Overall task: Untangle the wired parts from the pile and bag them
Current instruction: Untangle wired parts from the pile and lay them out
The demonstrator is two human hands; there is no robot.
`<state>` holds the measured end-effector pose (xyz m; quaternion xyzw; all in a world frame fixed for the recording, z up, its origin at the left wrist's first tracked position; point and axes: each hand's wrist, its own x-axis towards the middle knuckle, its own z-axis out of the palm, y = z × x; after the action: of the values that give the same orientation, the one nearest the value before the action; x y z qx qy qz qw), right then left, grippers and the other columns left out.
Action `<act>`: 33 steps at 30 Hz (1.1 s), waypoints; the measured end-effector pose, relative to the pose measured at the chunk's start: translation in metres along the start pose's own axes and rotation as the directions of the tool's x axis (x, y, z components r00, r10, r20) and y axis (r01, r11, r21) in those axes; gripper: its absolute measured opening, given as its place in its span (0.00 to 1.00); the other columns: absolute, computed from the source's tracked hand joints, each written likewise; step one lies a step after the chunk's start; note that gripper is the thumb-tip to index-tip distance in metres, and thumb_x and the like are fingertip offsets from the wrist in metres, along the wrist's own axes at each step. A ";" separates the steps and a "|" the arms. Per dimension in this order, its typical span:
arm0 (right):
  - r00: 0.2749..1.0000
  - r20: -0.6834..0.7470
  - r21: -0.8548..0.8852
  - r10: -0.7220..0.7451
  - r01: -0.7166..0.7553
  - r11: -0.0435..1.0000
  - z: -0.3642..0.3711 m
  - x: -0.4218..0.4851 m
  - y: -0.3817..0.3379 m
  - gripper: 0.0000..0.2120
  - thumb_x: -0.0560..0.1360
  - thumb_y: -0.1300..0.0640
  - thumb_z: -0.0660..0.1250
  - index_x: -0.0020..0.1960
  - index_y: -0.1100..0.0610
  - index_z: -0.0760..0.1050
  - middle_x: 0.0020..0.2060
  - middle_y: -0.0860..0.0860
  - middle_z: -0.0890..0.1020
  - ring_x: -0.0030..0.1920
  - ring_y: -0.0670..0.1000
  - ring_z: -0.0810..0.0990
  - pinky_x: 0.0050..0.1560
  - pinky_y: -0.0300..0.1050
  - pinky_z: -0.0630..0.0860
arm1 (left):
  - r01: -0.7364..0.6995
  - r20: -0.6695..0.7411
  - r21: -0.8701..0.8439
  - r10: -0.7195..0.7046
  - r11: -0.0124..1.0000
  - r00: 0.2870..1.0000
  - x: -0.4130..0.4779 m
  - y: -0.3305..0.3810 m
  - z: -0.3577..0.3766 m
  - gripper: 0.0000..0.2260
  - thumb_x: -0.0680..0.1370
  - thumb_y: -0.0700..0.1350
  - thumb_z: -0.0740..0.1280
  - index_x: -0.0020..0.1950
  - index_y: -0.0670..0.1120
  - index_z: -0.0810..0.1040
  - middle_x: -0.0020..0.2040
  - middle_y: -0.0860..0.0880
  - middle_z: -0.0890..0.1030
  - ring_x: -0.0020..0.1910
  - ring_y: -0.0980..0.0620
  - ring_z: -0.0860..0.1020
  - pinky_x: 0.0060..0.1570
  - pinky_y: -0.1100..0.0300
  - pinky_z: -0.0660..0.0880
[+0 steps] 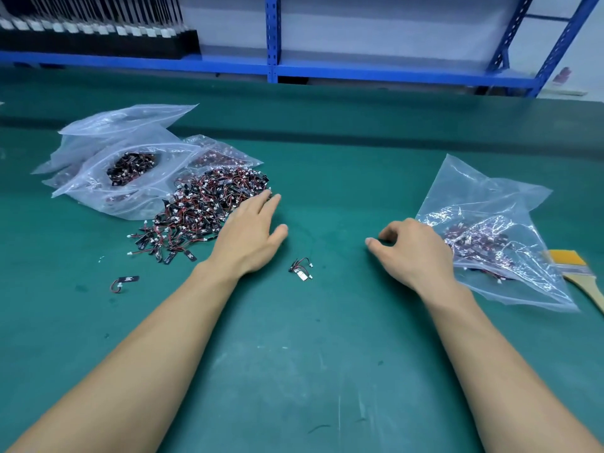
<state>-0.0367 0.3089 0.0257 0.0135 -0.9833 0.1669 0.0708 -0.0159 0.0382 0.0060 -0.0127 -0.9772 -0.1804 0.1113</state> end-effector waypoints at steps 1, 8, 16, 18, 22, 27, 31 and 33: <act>1.000 0.001 0.004 0.001 -0.001 1.000 0.001 0.000 0.000 0.14 0.73 0.39 0.66 0.49 0.47 0.81 0.49 0.45 0.81 0.51 0.53 0.78 0.49 0.51 0.76 | 0.031 0.052 0.041 -0.034 0.999 0.998 0.004 -0.002 0.003 0.28 0.82 0.53 0.58 0.80 0.45 0.58 0.81 0.47 0.57 0.79 0.48 0.55 0.78 0.52 0.52; 1.000 0.001 0.005 -0.010 0.010 1.000 0.003 0.002 0.002 0.14 0.73 0.39 0.65 0.48 0.47 0.81 0.50 0.45 0.80 0.52 0.52 0.76 0.47 0.50 0.72 | -0.088 0.144 0.063 0.078 0.994 0.987 0.000 0.000 0.006 0.25 0.83 0.53 0.57 0.79 0.46 0.62 0.80 0.47 0.61 0.78 0.48 0.58 0.77 0.52 0.54; 1.000 -0.013 0.016 -0.025 0.025 1.000 0.004 0.003 0.004 0.14 0.74 0.39 0.66 0.49 0.47 0.81 0.51 0.45 0.79 0.53 0.52 0.76 0.46 0.50 0.71 | -0.343 0.128 -0.368 0.413 0.864 0.902 -0.025 0.036 -0.004 0.22 0.78 0.35 0.60 0.70 0.50 0.75 0.58 0.60 0.81 0.63 0.58 0.72 0.62 0.63 0.69; 1.000 -0.010 0.011 -0.026 0.027 1.000 0.004 0.003 0.005 0.14 0.74 0.38 0.66 0.49 0.47 0.81 0.51 0.46 0.79 0.54 0.53 0.76 0.46 0.49 0.70 | -0.313 0.092 -0.447 0.391 0.838 0.916 -0.029 0.037 -0.004 0.23 0.77 0.33 0.59 0.68 0.50 0.76 0.54 0.61 0.83 0.59 0.57 0.74 0.58 0.64 0.69; 0.999 -0.017 0.018 -0.039 0.039 0.999 0.003 0.002 0.004 0.11 0.75 0.42 0.66 0.50 0.47 0.81 0.50 0.45 0.79 0.56 0.54 0.76 0.46 0.49 0.69 | -0.222 -0.031 -0.408 0.230 0.886 0.973 -0.027 0.028 -0.008 0.22 0.75 0.30 0.61 0.64 0.50 0.78 0.51 0.61 0.83 0.52 0.55 0.75 0.57 0.57 0.71; 0.943 -0.090 0.168 -0.321 0.332 0.928 0.003 -0.004 -0.002 0.11 0.76 0.48 0.69 0.56 0.49 0.82 0.53 0.47 0.81 0.57 0.53 0.73 0.59 0.53 0.72 | -0.204 0.076 -0.314 0.239 0.927 0.968 -0.025 0.016 -0.012 0.09 0.75 0.49 0.74 0.54 0.54 0.80 0.45 0.59 0.78 0.47 0.57 0.73 0.49 0.59 0.69; 0.803 0.002 0.283 -0.596 0.571 0.771 0.010 -0.015 -0.015 0.13 0.76 0.47 0.72 0.58 0.50 0.82 0.53 0.47 0.77 0.55 0.50 0.71 0.60 0.49 0.71 | -0.252 0.162 -0.304 0.310 0.919 0.937 -0.026 0.017 -0.015 0.12 0.72 0.53 0.77 0.52 0.54 0.82 0.46 0.57 0.79 0.48 0.55 0.74 0.50 0.61 0.71; 0.771 0.057 0.264 -0.634 0.600 0.755 0.013 -0.015 -0.018 0.10 0.76 0.48 0.72 0.56 0.48 0.83 0.51 0.46 0.77 0.54 0.49 0.70 0.59 0.47 0.70 | -0.260 0.163 -0.304 0.319 0.916 0.933 -0.025 0.015 -0.017 0.09 0.72 0.50 0.76 0.51 0.55 0.83 0.46 0.57 0.79 0.48 0.55 0.74 0.49 0.61 0.71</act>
<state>-0.0230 0.2872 0.0170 0.3577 -0.8996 0.2455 0.0491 0.0132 0.0462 0.0211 -0.1926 -0.9355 -0.2947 0.0304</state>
